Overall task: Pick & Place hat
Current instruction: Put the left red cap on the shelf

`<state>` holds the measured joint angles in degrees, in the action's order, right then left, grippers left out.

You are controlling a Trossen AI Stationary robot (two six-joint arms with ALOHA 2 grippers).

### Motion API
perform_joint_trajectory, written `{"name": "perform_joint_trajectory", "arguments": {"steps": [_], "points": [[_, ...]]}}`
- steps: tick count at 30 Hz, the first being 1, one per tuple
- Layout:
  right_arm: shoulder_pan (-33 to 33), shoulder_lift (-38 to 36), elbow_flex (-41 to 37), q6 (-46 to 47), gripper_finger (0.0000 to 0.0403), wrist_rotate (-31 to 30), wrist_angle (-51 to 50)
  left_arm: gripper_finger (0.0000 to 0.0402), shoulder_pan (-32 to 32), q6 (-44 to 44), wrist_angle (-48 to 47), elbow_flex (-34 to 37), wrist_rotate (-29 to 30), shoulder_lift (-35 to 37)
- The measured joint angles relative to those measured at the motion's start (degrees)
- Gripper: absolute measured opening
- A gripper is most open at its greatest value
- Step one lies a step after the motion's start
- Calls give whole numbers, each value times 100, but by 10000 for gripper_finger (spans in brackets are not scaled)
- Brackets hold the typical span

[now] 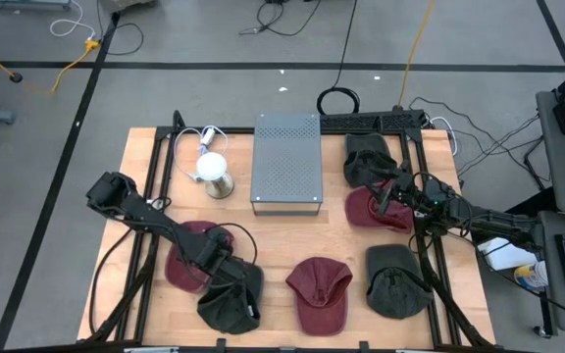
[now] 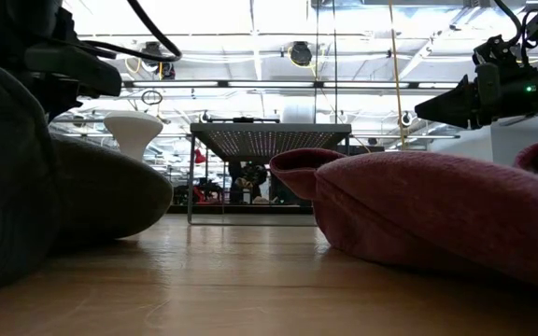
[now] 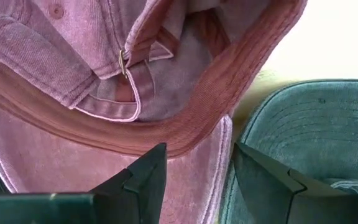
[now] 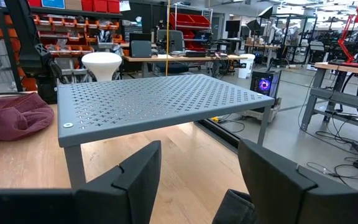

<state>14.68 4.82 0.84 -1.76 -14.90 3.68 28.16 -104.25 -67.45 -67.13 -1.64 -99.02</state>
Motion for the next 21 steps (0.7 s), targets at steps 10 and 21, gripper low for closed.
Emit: {"name": "perform_joint_trajectory", "arguments": {"steps": [10, 21], "points": [[0, 0, 0, 0, 210, 0, 0, 119, 0, -84, -2, 0, -128, 0], [0, 1, 0, 0, 210, 0, 0, 11, -2, 306, -14, 0, -128, 0]]}}
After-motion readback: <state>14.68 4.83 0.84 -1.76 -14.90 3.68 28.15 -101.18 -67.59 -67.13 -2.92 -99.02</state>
